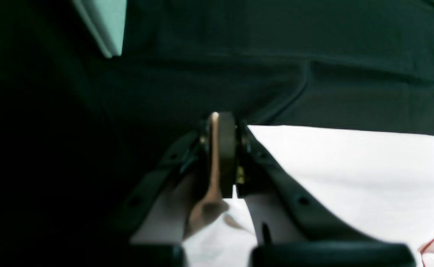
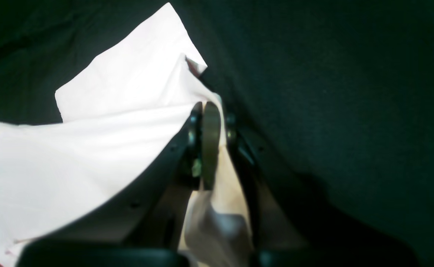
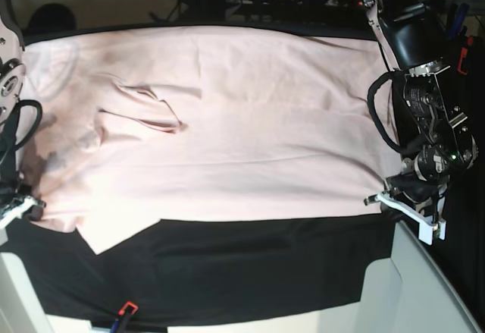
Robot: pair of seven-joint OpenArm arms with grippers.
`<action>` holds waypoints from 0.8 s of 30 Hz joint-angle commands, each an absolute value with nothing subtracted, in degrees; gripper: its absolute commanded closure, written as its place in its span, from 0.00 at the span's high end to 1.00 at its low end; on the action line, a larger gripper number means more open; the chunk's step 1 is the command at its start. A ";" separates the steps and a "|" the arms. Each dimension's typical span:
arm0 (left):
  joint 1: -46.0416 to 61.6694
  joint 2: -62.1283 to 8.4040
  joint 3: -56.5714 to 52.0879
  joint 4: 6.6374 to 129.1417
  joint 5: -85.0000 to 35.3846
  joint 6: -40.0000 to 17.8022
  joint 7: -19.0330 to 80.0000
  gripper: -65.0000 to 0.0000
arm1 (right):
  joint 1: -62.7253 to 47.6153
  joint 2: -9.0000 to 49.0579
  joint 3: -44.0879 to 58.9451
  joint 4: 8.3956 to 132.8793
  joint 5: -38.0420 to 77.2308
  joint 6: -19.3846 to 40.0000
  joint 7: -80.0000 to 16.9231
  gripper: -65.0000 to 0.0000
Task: Fold the T-shirt properly
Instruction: 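Pinch the hem edge with both grippers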
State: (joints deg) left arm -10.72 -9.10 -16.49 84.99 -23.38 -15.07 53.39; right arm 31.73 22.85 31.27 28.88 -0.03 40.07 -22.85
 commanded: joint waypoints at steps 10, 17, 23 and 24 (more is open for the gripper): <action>-11.65 -11.03 -17.01 85.85 -23.69 -14.99 52.00 0.00 | 33.27 24.48 31.60 30.11 1.01 40.00 -20.97 0.00; -10.15 -11.03 -17.10 86.20 -23.69 -14.99 51.82 0.00 | 30.81 24.48 31.60 32.57 1.01 40.00 -21.05 0.00; -8.92 -11.12 -17.10 86.29 -23.69 -14.99 51.65 0.00 | 27.56 23.96 31.60 38.11 1.01 40.00 -21.32 0.00; -8.40 -11.12 -17.10 86.29 -23.69 -14.99 51.65 0.00 | 27.47 24.13 31.60 38.11 1.01 40.00 -21.32 0.00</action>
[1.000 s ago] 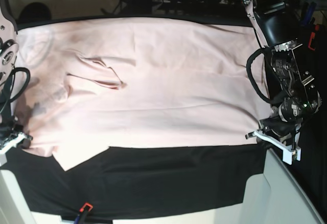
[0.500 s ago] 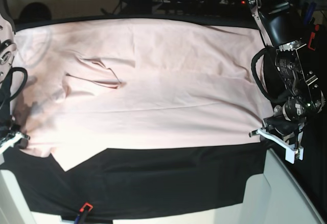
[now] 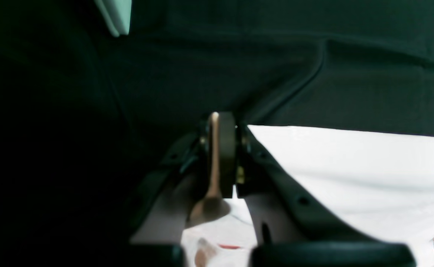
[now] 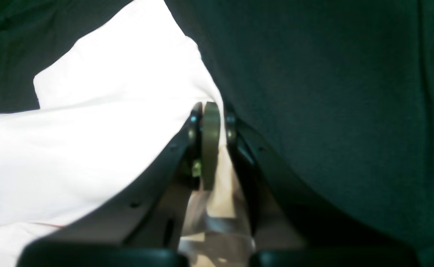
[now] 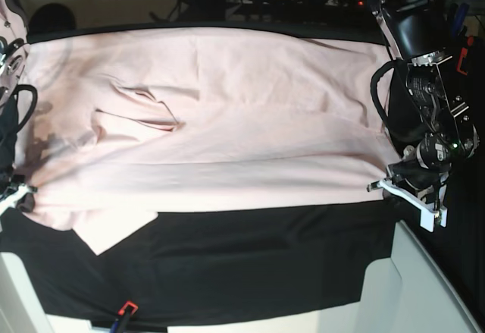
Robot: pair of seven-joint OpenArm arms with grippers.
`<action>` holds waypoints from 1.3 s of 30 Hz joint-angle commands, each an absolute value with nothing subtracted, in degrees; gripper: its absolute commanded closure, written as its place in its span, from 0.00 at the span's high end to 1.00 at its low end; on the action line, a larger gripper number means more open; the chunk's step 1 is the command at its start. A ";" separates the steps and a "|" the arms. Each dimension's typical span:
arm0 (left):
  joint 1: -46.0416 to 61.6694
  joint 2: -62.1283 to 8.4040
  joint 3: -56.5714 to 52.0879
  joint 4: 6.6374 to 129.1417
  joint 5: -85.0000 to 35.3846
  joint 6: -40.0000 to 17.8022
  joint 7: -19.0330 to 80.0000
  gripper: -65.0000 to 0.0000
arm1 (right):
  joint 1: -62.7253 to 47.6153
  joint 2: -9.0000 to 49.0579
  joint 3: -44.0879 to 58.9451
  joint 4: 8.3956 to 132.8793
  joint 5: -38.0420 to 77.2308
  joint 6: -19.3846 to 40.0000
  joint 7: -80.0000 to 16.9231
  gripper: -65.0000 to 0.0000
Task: Fold the T-shirt properly
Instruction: 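Pinch the hem edge with both grippers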
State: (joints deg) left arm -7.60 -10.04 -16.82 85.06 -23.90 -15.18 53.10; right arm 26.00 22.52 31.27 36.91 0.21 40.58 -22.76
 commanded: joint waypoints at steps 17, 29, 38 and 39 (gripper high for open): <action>-3.21 -11.12 -17.19 94.90 -23.69 -14.99 51.91 0.00 | 24.84 23.87 31.16 38.20 1.01 40.00 -21.32 0.00; -3.21 -11.56 -17.19 94.99 -23.78 -14.99 51.74 0.00 | 25.19 23.87 31.16 38.29 1.01 40.00 -21.23 0.00; -3.12 -11.56 -20.70 95.08 -23.78 -14.99 51.91 0.00 | 26.51 23.96 30.99 38.37 1.01 40.00 -21.05 0.00; -3.12 -11.74 -20.70 94.99 -23.78 -14.99 51.91 0.00 | 26.77 23.96 30.90 38.37 1.01 40.00 -21.05 0.00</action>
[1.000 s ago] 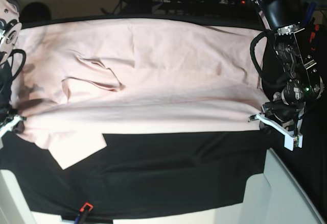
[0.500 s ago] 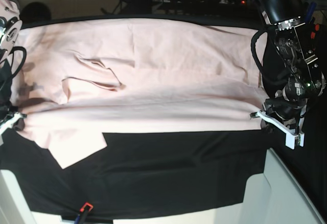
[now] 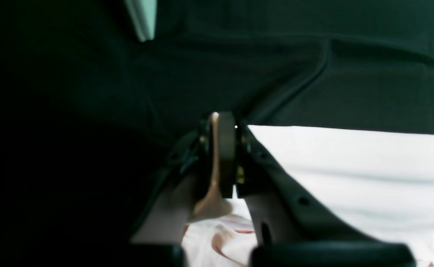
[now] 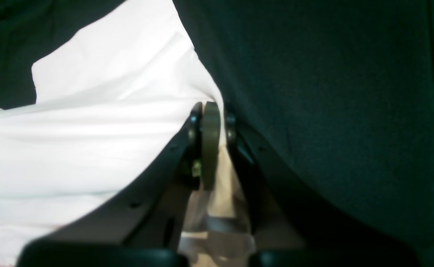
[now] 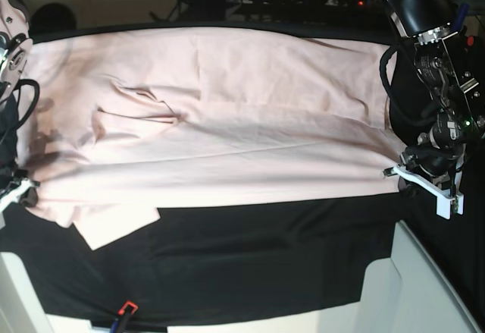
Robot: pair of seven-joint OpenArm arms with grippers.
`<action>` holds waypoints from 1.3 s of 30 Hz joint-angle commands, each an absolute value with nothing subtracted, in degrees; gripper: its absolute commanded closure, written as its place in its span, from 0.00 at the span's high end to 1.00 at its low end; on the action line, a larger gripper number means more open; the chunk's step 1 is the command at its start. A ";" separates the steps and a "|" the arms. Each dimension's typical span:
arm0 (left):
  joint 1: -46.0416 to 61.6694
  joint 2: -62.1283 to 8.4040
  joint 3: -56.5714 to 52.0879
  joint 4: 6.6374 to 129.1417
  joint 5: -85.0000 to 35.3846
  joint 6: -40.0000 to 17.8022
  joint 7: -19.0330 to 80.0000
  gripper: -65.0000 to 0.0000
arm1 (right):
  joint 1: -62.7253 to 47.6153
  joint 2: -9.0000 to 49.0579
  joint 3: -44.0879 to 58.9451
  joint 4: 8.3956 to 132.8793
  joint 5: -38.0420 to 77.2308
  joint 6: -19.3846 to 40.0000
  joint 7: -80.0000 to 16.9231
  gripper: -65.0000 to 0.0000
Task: Fold the T-shirt properly
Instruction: 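Pinch the hem edge with both grippers, then lift the hem and fold it toward the collar with both grippers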
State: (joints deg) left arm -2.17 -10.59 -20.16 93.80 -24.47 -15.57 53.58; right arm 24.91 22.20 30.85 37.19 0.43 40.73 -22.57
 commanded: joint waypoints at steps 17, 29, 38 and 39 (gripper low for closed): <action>-3.12 -11.82 -20.09 94.99 -23.78 -14.99 51.91 0.00 | 25.71 24.40 22.90 43.38 0.75 40.00 -18.68 0.00; -2.42 -11.91 -20.09 94.99 -23.69 -14.99 52.00 0.00 | 20.70 25.36 16.48 51.12 0.75 40.00 -17.10 0.00; -1.80 -12.70 -20.18 95.25 -23.69 -14.99 52.00 0.00 | 18.95 23.25 16.92 51.47 -14.37 40.00 -10.68 0.00; -1.80 -12.70 -20.18 95.25 -23.69 -14.99 52.00 0.00 | 18.95 22.64 16.92 51.56 -16.40 40.00 -9.71 0.00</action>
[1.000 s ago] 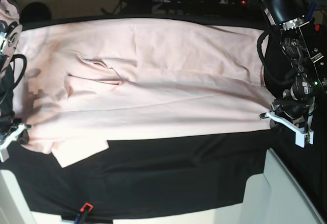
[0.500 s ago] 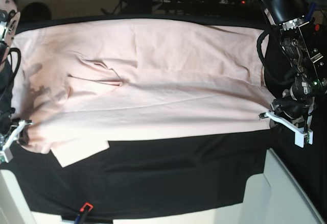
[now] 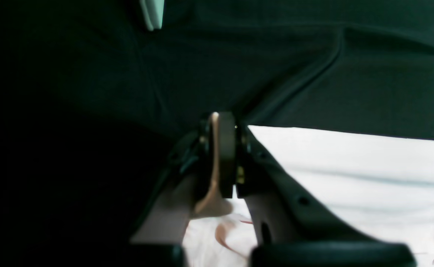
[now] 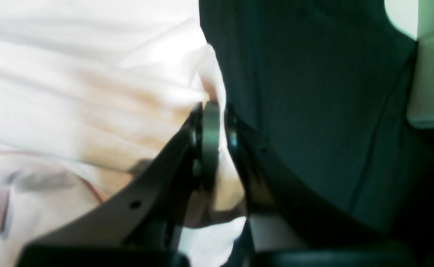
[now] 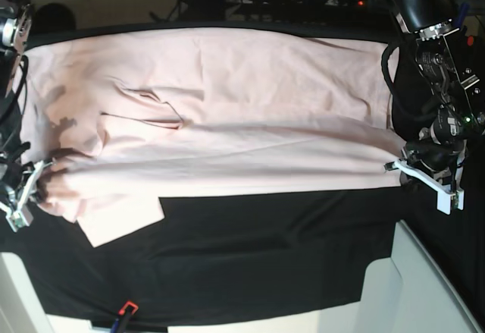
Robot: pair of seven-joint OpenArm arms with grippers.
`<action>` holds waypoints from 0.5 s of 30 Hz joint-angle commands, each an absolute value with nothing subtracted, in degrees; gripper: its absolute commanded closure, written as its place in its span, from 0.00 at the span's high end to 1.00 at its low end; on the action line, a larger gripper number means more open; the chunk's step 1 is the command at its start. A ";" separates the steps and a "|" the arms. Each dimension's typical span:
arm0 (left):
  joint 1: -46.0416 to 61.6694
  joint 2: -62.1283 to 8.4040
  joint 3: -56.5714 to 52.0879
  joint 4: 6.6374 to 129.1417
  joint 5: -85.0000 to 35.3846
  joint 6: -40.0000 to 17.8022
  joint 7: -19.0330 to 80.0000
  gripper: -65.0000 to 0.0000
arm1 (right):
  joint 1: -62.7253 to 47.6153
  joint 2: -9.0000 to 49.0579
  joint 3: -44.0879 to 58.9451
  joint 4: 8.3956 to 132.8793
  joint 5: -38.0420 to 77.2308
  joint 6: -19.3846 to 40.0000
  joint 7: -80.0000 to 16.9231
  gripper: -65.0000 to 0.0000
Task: Fold the T-shirt properly
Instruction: 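Lift the hem and fold it toward the collar with both grippers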
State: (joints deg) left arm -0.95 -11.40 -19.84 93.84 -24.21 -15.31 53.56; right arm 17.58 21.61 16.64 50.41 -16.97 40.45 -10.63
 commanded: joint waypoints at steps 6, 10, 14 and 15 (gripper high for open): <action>-1.80 -12.70 -20.18 95.25 -23.69 -14.99 52.00 0.00 | 18.95 21.41 17.10 55.16 -19.21 40.00 -8.92 0.00; -1.80 -12.70 -20.18 95.16 -23.69 -14.99 52.00 0.00 | 19.12 20.97 17.10 55.43 -19.21 40.00 -10.07 0.00; -2.15 -12.70 -20.53 95.08 -23.69 -14.99 52.00 0.00 | 20.70 20.35 19.56 54.99 -18.68 40.00 -12.18 0.00; -2.15 -12.70 -20.62 95.08 -23.69 -14.99 52.00 0.00 | 20.88 19.74 21.05 54.99 -17.89 40.00 -12.53 0.00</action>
State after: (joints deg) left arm -1.15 -11.70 -19.97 93.93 -23.92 -15.29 53.54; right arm 19.27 18.52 20.78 53.93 -18.00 40.91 -13.41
